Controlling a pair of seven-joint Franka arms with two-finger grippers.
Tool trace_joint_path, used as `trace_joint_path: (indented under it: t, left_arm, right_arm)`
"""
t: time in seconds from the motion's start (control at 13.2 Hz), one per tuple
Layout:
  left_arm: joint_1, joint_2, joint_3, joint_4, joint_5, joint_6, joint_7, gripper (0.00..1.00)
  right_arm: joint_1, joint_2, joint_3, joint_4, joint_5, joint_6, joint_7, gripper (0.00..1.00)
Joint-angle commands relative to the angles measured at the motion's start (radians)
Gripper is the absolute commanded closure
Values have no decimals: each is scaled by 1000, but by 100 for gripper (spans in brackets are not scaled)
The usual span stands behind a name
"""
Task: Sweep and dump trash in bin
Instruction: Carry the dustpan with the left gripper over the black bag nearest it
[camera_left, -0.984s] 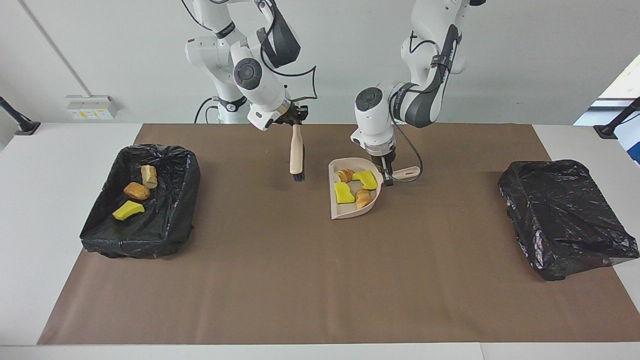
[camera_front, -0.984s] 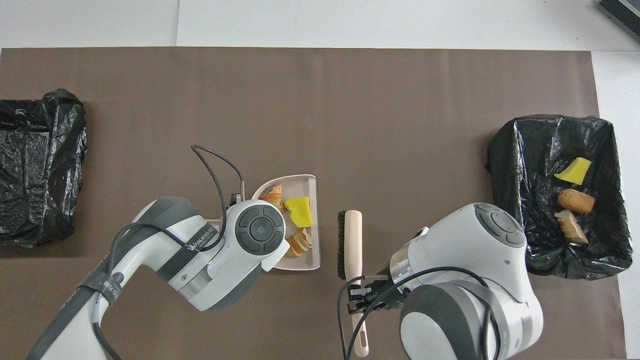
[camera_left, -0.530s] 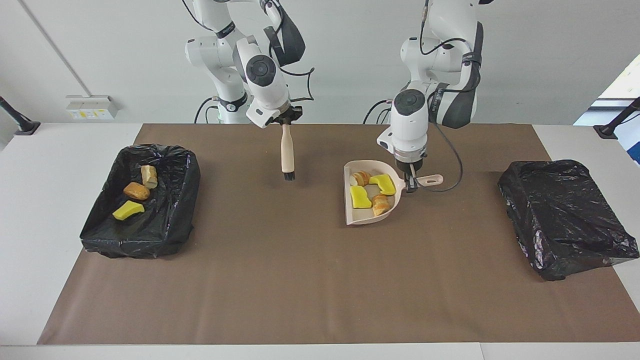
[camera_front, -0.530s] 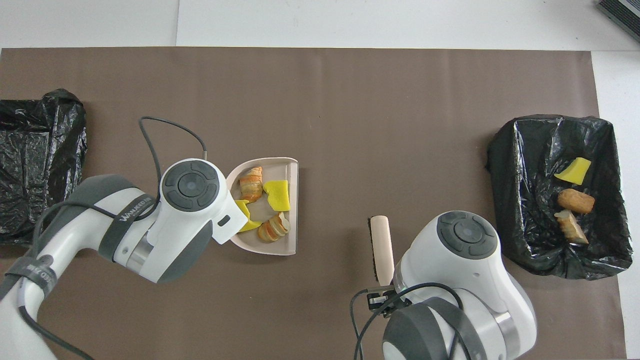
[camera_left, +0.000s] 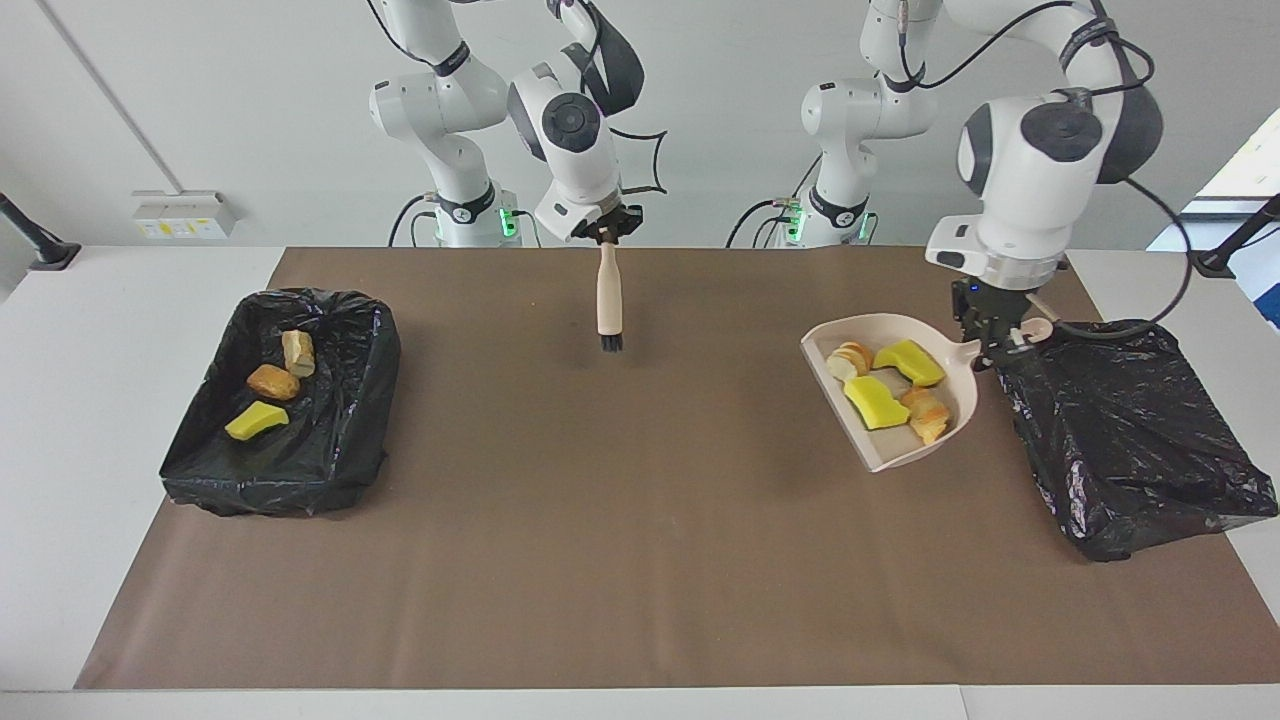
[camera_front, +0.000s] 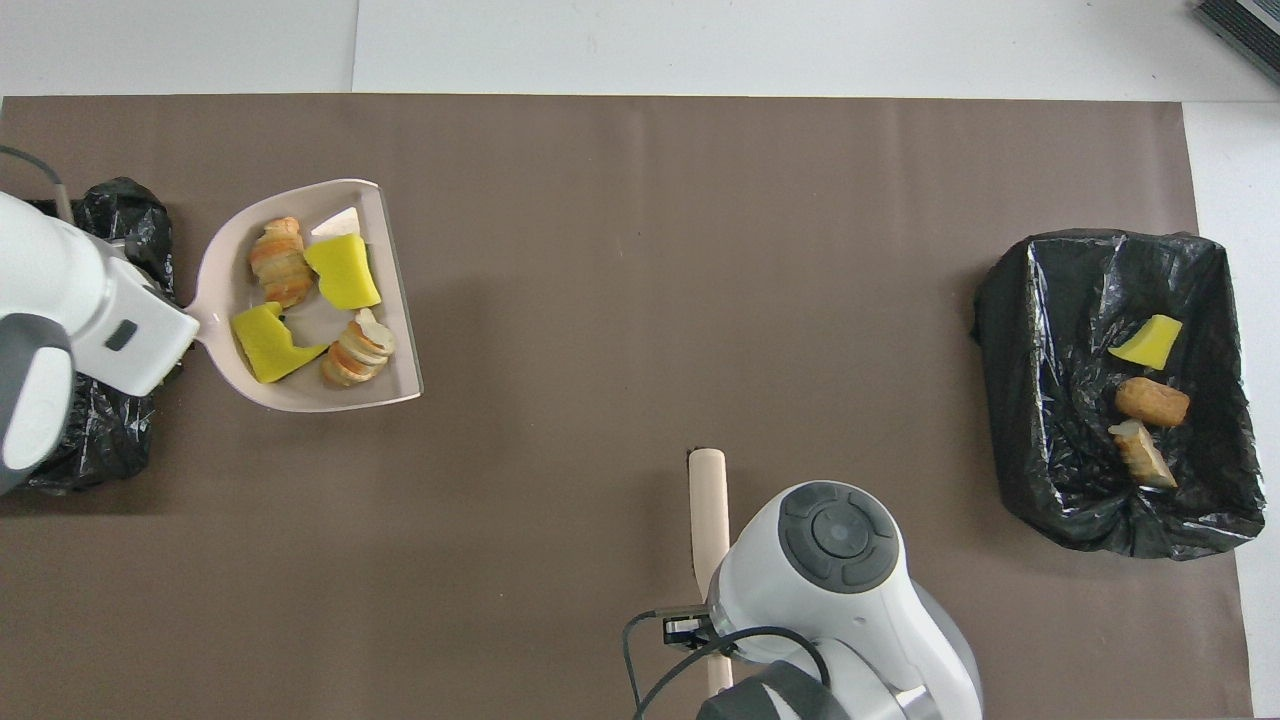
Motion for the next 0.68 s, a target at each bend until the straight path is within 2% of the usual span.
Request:
trace_joint_path:
  t: [0.0,0.15,0.38,0.61]
  left_arm:
    - [162,52,-14,121,-55,-44,174,100]
    - [277,99,-14,201,-61,-46,297,100]
    - [427,179,-14,306,-57,-28,424,100]
    - [474,238,-4,358,-7,76,620,100]
  right_arm:
    - [63,47,0,-4,16,77,95,100]
    - [83,56,0,-17,16,106,128,100]
    - [129,119,0,-24,11,139,149,100]
    - [143,123,-1,-50,0,159,138,100]
